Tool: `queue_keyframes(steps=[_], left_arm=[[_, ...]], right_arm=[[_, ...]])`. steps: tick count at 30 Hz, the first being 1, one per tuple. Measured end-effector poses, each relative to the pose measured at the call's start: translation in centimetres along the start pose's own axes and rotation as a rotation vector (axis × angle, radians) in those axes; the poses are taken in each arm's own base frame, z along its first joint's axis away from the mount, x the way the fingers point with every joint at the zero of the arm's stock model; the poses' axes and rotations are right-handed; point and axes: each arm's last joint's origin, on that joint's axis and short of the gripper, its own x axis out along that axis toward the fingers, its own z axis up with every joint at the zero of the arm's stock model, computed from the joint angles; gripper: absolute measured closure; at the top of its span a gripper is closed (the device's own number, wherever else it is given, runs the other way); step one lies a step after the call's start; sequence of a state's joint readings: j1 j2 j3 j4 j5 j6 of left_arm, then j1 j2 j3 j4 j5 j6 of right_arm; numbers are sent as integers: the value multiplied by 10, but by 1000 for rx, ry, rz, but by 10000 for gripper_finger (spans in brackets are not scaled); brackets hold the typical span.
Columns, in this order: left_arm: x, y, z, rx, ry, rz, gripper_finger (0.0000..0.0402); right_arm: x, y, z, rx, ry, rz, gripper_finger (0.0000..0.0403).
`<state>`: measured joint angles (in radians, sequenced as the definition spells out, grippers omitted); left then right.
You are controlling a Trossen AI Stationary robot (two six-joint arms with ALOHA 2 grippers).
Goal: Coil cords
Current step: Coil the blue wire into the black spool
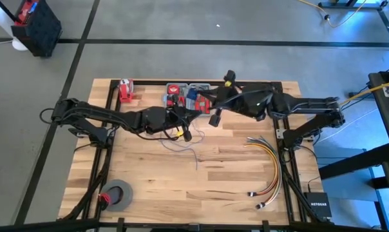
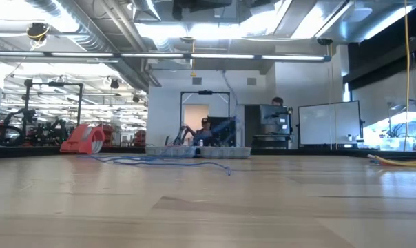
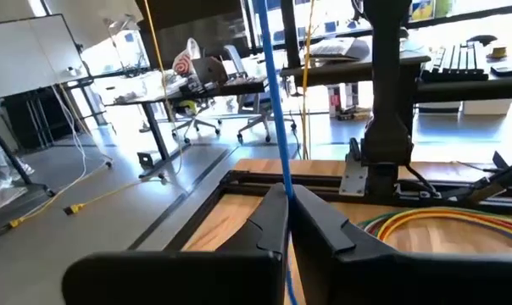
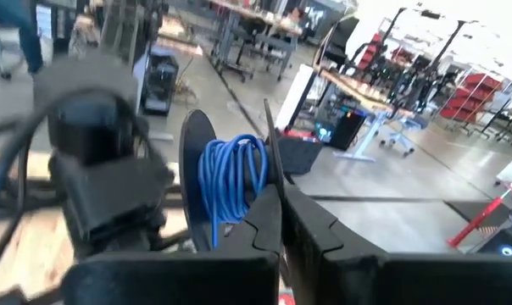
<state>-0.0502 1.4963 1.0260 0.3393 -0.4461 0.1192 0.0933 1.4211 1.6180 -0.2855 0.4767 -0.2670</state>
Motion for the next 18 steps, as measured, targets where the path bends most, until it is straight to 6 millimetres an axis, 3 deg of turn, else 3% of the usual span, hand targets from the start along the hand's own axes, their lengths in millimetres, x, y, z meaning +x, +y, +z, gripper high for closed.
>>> queue_keyframes(steps=[9, 13, 18], left_arm=[[0, 0, -5, 16, 34, -3, 396], [0, 0, -5, 39, 43, 23, 396], [-5, 7, -7, 122, 114, 181, 396]], right_arm=[[-17, -16, 26, 11, -24, -5, 397], [-20, -13, 26, 3, -1, 19, 397], [-22, -5, 16, -28, 87, 78, 397]])
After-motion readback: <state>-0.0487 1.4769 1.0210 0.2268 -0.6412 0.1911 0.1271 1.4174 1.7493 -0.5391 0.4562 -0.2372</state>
